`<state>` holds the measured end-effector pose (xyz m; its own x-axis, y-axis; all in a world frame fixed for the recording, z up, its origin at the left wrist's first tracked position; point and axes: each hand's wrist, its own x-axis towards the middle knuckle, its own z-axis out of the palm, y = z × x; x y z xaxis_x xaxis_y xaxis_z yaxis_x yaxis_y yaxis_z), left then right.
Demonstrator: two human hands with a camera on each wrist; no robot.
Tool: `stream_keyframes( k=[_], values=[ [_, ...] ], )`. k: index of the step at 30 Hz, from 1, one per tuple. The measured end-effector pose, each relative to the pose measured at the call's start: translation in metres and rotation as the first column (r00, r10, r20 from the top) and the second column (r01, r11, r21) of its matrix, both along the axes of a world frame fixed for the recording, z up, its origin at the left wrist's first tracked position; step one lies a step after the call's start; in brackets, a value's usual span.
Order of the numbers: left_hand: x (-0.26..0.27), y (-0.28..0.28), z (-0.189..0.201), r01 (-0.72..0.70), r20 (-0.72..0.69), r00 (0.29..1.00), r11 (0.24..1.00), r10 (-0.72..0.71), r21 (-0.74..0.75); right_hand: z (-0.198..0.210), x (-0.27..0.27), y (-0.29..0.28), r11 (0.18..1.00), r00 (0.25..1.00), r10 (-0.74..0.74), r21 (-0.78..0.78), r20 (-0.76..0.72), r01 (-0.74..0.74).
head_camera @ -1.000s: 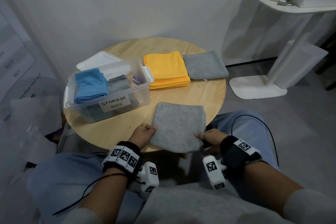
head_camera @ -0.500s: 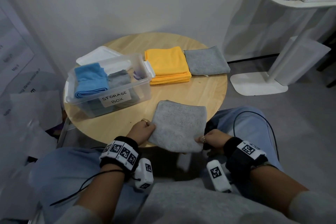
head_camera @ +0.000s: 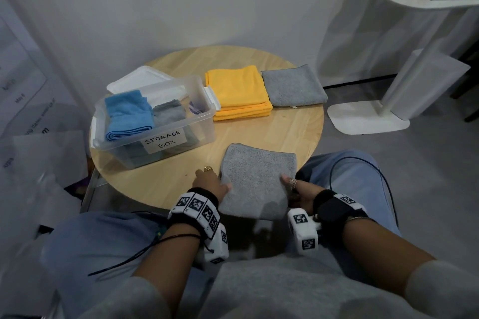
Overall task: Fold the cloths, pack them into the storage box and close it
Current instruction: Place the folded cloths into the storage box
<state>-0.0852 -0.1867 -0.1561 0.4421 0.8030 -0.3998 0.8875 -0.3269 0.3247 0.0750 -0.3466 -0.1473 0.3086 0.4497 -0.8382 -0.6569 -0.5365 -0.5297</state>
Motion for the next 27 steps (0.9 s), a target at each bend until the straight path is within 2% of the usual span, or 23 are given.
stream_keyframes(
  k=[2,4,6,8,10,11,14,18,20,22,24,27],
  values=[
    [0.002,0.003,0.0,0.052,-0.04,0.998,0.996,-0.055,-0.073,0.002,0.005,0.002,1.0,0.999,0.017,-0.016,0.031,-0.016],
    [0.004,0.009,0.001,0.045,-0.016,0.999,0.986,-0.048,-0.158,0.001,0.018,0.009,0.998,0.986,0.056,-0.049,0.154,-0.049],
    [0.01,0.017,0.008,-0.002,0.151,0.988,0.964,0.043,-0.265,0.009,0.034,0.021,0.991,0.927,0.131,-0.048,0.351,-0.121],
    [0.021,0.023,0.019,0.0,0.35,0.929,0.95,0.115,-0.312,0.032,0.049,0.036,0.989,0.864,0.139,-0.026,0.484,-0.145],
    [0.033,0.027,0.028,0.006,0.481,0.865,0.957,0.141,-0.29,0.044,0.066,0.051,0.992,0.878,0.085,0.04,0.472,-0.118],
    [0.038,0.029,0.029,-0.015,0.512,0.845,0.964,0.155,-0.266,0.043,0.073,0.057,0.994,0.886,0.086,0.017,0.455,-0.105],
    [0.042,0.03,0.017,-0.093,0.478,0.848,0.952,0.229,-0.291,0.019,0.078,0.056,0.965,0.886,0.244,-0.184,0.393,-0.185],
    [0.026,0.024,0.006,-0.079,0.466,0.843,0.918,0.27,-0.389,0.005,0.052,0.039,0.93,0.905,0.347,-0.214,0.247,-0.299],
    [0.015,0.021,0.01,-0.097,0.472,0.822,0.896,0.317,-0.433,-0.001,0.05,0.035,0.927,0.878,0.372,-0.167,0.302,-0.336],
    [0.004,0.018,0.01,-0.125,0.436,0.834,0.887,0.337,-0.446,-0.004,0.05,0.033,0.935,0.837,0.354,-0.13,0.417,-0.331],
    [-0.003,0.017,0.009,-0.135,0.42,0.856,0.915,0.3,-0.38,-0.007,0.047,0.03,0.921,0.773,0.385,-0.158,0.503,-0.356],
    [-0.003,0.017,0.01,-0.151,0.424,0.886,0.98,0.191,-0.127,-0.003,0.043,0.027,0.914,0.732,0.371,-0.086,0.571,-0.397]
  ],
)
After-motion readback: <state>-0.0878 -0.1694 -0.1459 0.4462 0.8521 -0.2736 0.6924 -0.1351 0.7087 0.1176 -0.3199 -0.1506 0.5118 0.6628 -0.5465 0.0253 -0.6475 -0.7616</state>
